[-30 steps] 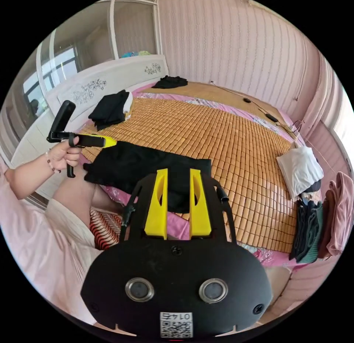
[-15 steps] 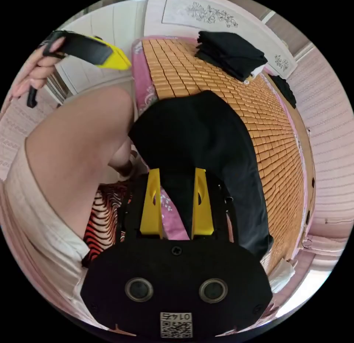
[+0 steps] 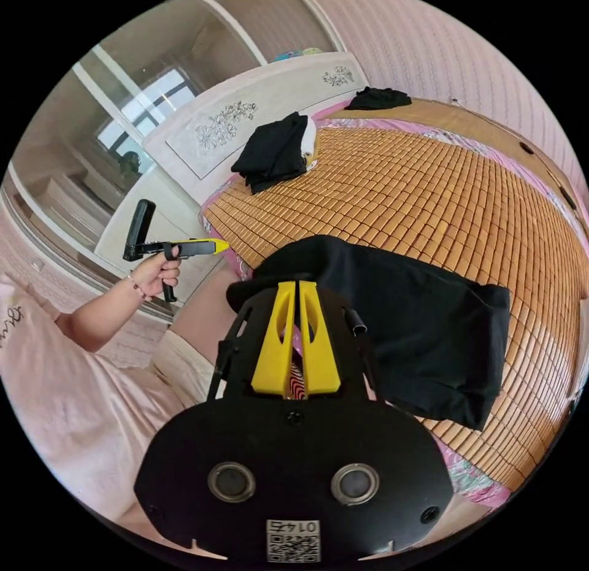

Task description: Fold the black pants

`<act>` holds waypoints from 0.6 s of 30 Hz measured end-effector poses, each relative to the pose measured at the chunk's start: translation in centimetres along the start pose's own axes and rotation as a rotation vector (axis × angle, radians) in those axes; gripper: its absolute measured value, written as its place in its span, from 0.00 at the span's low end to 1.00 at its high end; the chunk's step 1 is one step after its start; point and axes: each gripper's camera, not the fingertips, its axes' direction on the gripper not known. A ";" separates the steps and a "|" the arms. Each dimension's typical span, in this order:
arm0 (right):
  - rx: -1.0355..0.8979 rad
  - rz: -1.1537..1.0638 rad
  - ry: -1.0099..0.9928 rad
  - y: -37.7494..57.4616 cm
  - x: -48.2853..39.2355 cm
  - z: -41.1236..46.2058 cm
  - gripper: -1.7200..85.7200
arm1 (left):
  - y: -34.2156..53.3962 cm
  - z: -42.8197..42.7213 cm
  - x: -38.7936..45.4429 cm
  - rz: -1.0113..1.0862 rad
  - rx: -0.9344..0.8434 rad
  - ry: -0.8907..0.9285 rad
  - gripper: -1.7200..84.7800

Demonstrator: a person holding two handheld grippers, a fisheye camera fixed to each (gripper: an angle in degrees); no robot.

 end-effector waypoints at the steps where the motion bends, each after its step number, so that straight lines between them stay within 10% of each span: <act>1: 0.032 0.046 -0.033 0.7 1.1 -1.3 0.03 | -0.3 0.7 0.2 0.001 -0.013 0.008 0.09; 18: 0.416 0.295 -0.115 9.5 10.4 -18.7 0.02 | -3.7 11.7 7.0 0.208 -0.261 -0.322 0.14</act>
